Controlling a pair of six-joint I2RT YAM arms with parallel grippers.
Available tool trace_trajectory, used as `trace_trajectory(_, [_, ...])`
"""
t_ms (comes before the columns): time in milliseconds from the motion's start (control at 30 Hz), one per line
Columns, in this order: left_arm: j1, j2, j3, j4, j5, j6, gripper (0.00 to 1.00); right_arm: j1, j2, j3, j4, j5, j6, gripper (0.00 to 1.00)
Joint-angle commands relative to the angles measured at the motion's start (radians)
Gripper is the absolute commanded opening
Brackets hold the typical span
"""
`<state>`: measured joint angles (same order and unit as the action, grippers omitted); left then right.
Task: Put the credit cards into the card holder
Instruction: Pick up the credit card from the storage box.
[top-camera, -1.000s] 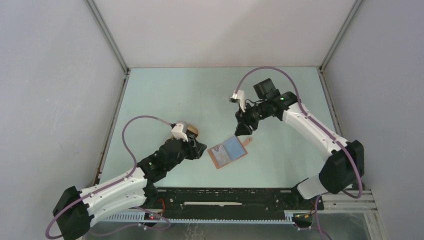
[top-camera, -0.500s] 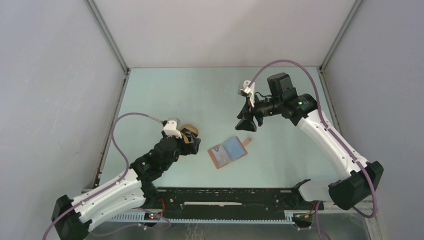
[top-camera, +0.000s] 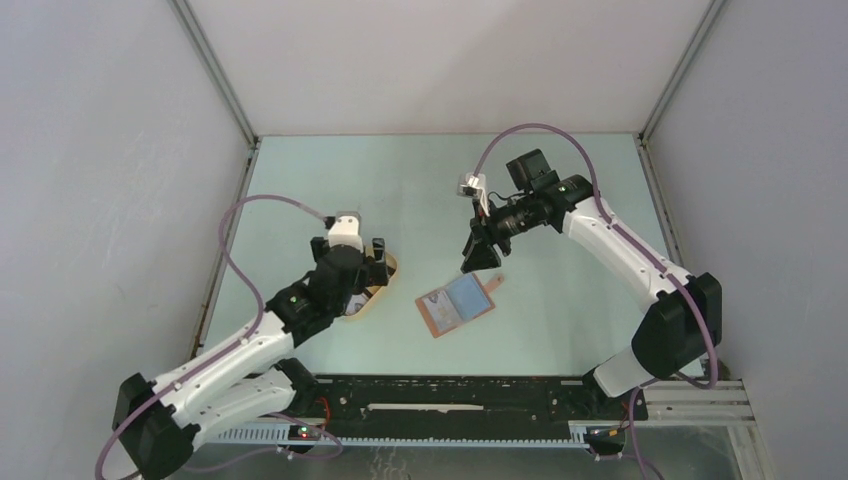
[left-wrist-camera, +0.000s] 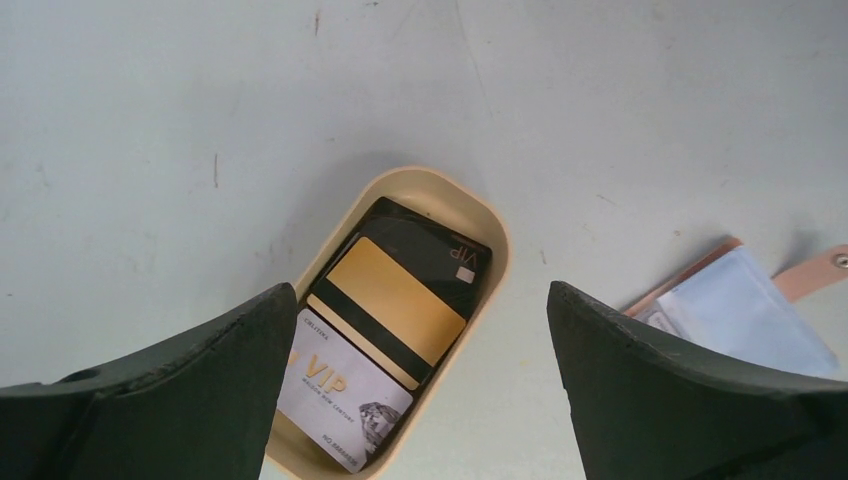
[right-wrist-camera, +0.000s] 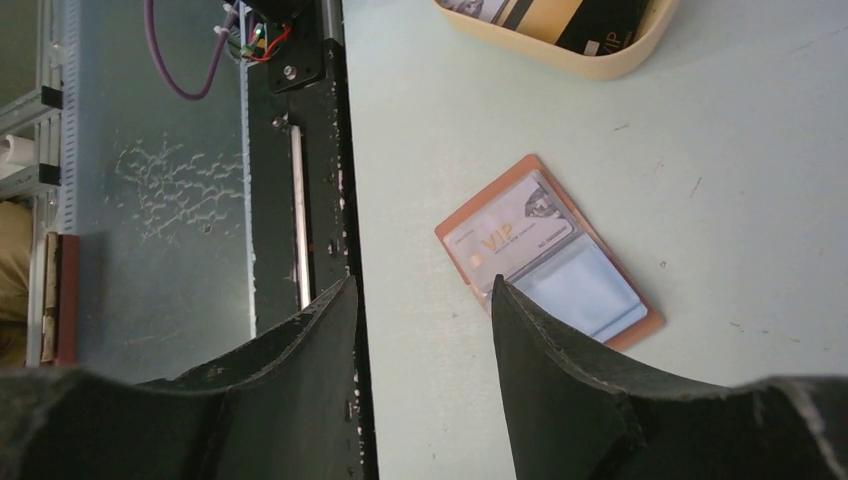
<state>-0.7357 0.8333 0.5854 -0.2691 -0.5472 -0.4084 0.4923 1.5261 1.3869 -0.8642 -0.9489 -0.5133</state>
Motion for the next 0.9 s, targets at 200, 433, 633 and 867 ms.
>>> trace_trajectory(200, [0.08,0.152,0.12,-0.062,0.013,0.163,1.0,-0.015,-0.003,-0.006,-0.032,-0.054,-0.043,0.6])
trace_trajectory(433, [0.194,0.182,0.121,-0.031,0.175,0.17,1.0,-0.02,0.021,-0.006,-0.035,-0.035,-0.051,0.6])
trace_trajectory(633, [0.229,0.258,0.162,-0.033,0.231,0.199,0.98,-0.036,0.028,-0.006,-0.035,-0.037,-0.053,0.6])
trace_trajectory(867, [0.257,0.342,0.195,-0.039,0.29,0.145,0.75,-0.047,0.041,-0.006,-0.038,-0.04,-0.054,0.6])
